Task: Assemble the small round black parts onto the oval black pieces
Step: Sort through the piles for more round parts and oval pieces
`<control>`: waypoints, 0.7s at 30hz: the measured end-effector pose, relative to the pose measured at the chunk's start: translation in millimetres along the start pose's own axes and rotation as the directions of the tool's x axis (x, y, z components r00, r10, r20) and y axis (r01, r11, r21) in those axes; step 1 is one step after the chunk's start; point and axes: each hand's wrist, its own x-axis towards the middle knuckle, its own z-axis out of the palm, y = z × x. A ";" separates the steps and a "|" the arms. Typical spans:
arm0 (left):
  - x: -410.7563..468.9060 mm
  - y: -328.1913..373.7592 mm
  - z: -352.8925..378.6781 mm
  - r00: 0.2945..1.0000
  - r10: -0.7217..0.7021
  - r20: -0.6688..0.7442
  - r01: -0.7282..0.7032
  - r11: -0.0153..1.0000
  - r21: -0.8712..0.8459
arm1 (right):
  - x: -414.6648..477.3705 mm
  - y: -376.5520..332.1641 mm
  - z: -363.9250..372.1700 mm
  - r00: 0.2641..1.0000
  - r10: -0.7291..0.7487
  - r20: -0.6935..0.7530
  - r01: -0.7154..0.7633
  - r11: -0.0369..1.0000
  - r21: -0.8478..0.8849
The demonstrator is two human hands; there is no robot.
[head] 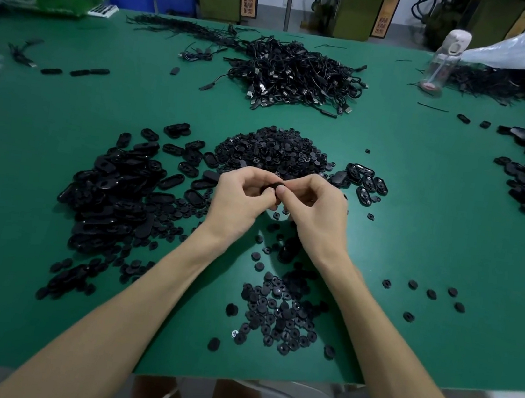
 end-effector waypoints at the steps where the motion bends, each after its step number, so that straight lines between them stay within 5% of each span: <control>1: 0.0 0.8 -0.7 1.000 0.001 0.004 -0.001 1.000 -0.002 | -0.2 -0.4 -0.3 1.000 -0.007 -0.003 0.007 1.000 -0.001; 12: 0.8 5.2 -8.9 0.997 0.002 0.075 0.005 0.996 -0.086 | 1.2 0.8 -2.1 0.996 -0.091 -0.008 0.091 0.996 0.006; 17: 1.9 7.6 -13.1 0.980 0.189 -0.061 -0.154 0.916 0.371 | 4.5 1.1 -8.2 0.990 -0.037 -0.137 0.039 0.999 0.012; 21: 9.4 0.5 -37.7 0.946 0.229 -0.228 0.046 0.604 0.796 | 15.3 10.1 -20.9 0.895 0.257 -0.364 -0.178 0.955 0.236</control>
